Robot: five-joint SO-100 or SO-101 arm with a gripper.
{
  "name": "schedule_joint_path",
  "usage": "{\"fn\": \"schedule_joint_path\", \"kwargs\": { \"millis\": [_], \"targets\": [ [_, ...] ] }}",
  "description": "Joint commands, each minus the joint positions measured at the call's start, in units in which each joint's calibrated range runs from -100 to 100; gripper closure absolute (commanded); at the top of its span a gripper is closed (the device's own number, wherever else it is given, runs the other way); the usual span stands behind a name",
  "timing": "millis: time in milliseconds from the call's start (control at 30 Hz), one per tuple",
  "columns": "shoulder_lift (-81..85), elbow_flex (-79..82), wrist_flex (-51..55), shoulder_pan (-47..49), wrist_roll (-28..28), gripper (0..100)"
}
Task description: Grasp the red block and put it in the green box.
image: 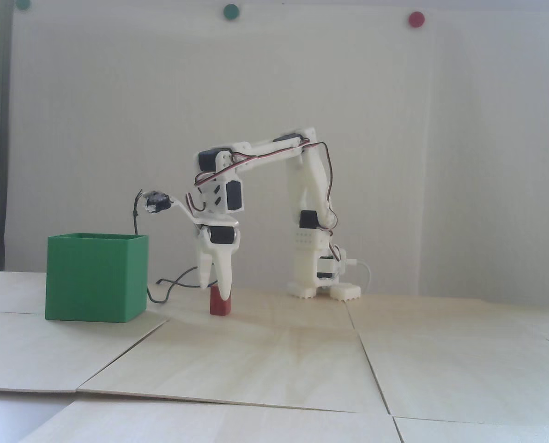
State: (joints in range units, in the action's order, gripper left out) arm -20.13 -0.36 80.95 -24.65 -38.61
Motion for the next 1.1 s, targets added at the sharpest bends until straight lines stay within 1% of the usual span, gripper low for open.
{"fn": "schedule_joint_path", "kwargs": {
  "millis": [0, 267, 433, 533, 767, 867, 1067],
  "targets": [
    [0.6, -0.4, -0.6, -0.6, -0.5, 62],
    [0.6, -0.4, -0.6, -0.6, -0.5, 62],
    [0.6, -0.4, -0.6, -0.3, -0.7, 69],
    [0.7, -0.4, 0.0, 0.2, -3.2, 70],
    [0.7, -0.4, 0.0, 3.2, -6.1, 70],
    [0.7, -0.4, 0.0, 4.8, -8.2, 70],
    [0.7, -0.3, 0.0, 5.1, -8.6, 70]
  ]
}}
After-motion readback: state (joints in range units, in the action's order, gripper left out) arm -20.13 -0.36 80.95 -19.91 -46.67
